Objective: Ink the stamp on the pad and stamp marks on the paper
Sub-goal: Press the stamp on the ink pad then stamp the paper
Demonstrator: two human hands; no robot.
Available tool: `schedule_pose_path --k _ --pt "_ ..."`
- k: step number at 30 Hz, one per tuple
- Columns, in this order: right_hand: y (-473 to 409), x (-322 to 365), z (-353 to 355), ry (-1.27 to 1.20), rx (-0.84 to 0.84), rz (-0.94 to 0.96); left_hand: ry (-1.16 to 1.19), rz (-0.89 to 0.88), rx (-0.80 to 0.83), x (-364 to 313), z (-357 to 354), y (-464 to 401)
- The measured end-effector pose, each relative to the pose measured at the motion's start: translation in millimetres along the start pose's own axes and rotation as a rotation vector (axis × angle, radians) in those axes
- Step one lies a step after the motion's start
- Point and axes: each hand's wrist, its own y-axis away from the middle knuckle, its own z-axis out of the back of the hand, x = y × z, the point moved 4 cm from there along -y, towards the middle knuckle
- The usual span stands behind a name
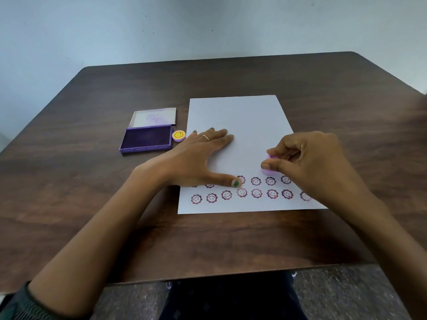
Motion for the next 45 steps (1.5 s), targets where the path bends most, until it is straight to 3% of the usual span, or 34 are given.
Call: schedule_pose_path --k 45 --pt "6.1 1.8 -1.9 0.018 -0.085 0.035 0.007 -0.006 -0.001 0.5 1.1 0.1"
